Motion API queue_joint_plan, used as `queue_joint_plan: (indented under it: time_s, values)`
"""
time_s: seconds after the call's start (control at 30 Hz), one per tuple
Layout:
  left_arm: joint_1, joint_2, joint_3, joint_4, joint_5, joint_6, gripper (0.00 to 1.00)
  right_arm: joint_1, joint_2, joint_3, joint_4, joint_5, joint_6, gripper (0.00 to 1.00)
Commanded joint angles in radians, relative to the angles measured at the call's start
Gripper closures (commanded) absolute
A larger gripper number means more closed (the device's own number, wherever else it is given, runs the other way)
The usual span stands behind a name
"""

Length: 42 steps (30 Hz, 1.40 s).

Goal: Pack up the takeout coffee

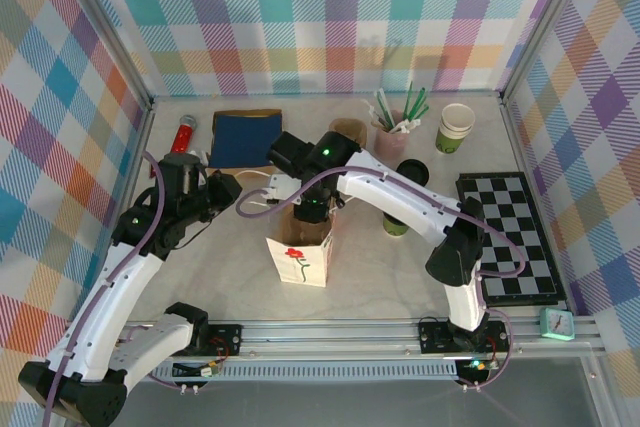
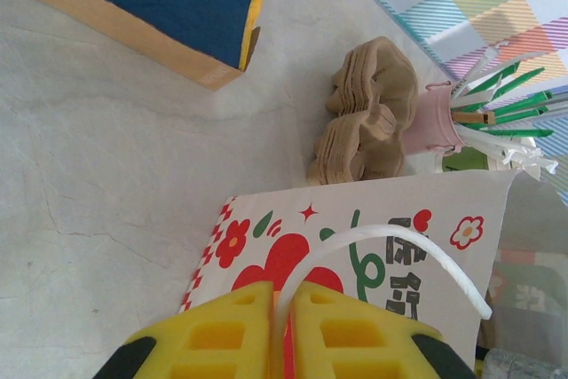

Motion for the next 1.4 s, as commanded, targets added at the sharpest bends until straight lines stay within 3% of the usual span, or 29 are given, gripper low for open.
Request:
queue_joint_plan:
  time_s: [0.0,0.4,1.37]
  values:
    - [0.013,-0.023,-0.001,0.016,0.005,0.009,0.87,0.008,-0.018,-0.009,-0.017,0.009,0.024,0.8]
    - [0.013,-0.074,-0.009,0.067,0.017,0.008,0.9,0.014,-0.048,-0.1,0.009,0.026,0.044,0.8]
    - [0.013,-0.148,0.043,0.25,0.185,-0.039,0.91,0.039,-0.111,-0.247,0.089,0.027,0.071,0.82]
